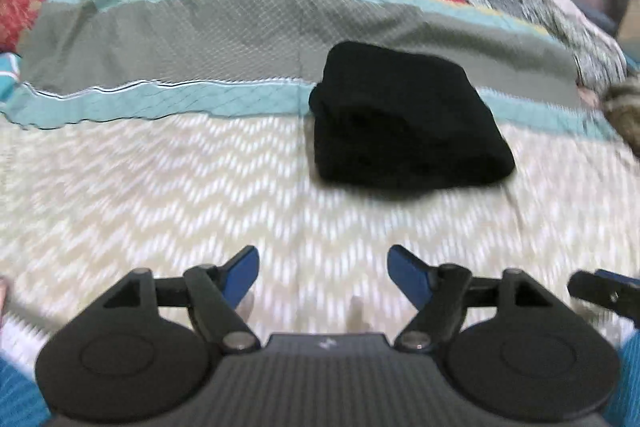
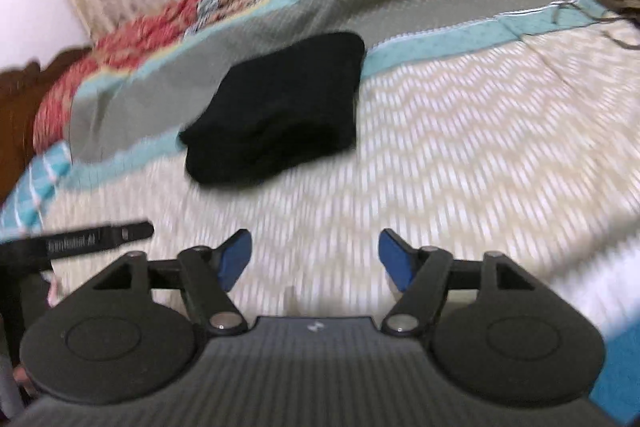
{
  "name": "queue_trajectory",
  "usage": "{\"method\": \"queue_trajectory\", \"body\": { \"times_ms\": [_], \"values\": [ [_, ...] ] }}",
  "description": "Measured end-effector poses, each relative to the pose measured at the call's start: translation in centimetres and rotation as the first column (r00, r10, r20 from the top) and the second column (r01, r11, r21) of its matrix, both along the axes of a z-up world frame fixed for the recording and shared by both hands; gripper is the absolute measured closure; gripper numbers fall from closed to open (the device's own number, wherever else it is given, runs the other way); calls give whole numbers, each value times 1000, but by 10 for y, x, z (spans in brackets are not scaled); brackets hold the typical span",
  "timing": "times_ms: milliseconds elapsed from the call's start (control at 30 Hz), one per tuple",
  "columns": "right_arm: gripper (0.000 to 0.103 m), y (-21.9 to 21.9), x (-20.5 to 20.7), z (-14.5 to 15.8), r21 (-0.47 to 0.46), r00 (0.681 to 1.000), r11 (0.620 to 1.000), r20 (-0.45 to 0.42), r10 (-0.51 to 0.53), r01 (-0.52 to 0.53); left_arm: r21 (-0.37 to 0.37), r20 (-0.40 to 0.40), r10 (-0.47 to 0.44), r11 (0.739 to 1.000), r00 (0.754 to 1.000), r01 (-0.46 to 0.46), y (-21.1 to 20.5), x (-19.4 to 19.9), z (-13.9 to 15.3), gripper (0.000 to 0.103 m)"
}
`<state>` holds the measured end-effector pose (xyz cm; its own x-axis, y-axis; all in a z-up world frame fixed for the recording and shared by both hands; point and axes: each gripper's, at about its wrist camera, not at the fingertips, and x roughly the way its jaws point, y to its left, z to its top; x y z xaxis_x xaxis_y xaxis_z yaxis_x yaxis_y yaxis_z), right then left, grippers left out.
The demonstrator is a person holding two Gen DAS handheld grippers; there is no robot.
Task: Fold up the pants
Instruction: 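Release the folded pants with both grippers and pull back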
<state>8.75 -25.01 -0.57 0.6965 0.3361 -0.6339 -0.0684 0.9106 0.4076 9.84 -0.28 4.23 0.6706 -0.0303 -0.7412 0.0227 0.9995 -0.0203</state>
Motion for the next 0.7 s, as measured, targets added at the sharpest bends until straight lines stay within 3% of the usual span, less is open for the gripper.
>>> {"method": "queue_trajectory", "body": {
  "times_ms": [67,133,200,300,400,700],
  "values": [
    [19,7,-28,-1,-21,1000,1000,-19,-4,3,25,1,7,1000,1000,-7,-4,-24,4,22],
    [16,10,-45,-2,-25,999,1000,-44,-8,7,26,0,29,999,1000,-29,-6,-45,7,12],
    [12,16,-55,-3,-26,997,1000,-76,-8,6,9,-3,35,999,999,-35,-7,-61,9,10],
    [10,27,-69,3,-77,996,997,-91,-1,-6,5,7,44,999,999,-44,-9,-85,10,0],
    [9,32,-88,8,-106,998,994,-68,8,-15,8,-1,44,999,999,-44,-10,-101,9,0],
    [9,33,-120,7,-67,994,998,-110,-21,13,39,3,53,998,999,-53,-12,-128,10,0]
  ]
}}
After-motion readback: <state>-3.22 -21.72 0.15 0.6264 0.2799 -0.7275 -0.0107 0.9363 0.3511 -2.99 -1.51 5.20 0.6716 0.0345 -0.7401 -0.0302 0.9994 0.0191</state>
